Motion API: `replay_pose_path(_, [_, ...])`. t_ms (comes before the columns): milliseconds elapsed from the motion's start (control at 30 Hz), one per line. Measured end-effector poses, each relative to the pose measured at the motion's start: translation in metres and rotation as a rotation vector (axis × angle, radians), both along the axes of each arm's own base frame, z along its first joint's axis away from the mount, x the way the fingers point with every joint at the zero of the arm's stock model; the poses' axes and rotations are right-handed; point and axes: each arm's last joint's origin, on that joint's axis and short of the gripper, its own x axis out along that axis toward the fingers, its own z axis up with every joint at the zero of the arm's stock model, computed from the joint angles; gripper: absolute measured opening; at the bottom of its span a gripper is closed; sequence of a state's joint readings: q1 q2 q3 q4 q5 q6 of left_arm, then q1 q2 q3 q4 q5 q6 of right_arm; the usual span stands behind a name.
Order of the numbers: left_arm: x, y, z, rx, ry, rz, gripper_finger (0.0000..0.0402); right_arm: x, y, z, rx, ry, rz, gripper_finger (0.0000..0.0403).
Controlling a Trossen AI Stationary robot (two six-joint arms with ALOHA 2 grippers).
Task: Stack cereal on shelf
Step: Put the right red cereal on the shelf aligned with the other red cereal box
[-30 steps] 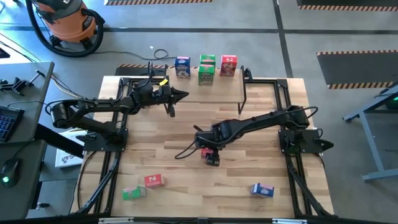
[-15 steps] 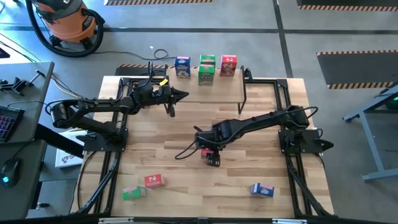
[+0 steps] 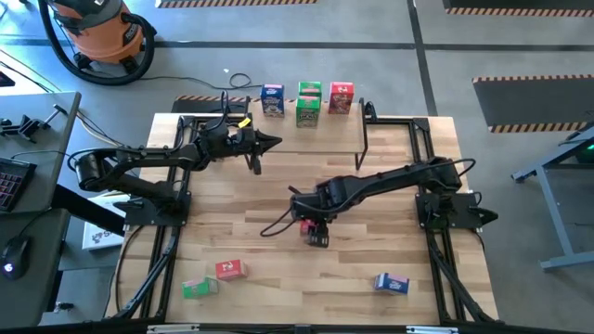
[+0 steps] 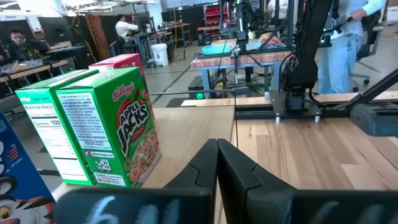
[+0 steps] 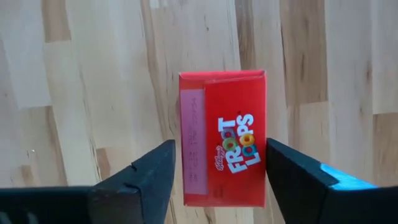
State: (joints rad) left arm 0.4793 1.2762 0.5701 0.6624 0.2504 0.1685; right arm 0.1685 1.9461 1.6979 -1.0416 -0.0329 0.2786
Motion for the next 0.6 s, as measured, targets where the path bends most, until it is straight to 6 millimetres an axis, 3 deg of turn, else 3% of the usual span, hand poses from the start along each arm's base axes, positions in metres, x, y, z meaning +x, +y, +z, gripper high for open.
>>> replay_pose_path(367, [0.0,0.0,-0.0004,-0.002,0.003,0.0,0.0,0.0009,-0.0015,0.0023,0.033,-0.004,-0.007,0.0202])
replay_pose_path(600, [0.0,0.0,-0.0004,-0.001,0.003,0.0,0.0,0.0007,-0.0005,0.0022,-0.023,-0.014,-0.018,0.022])
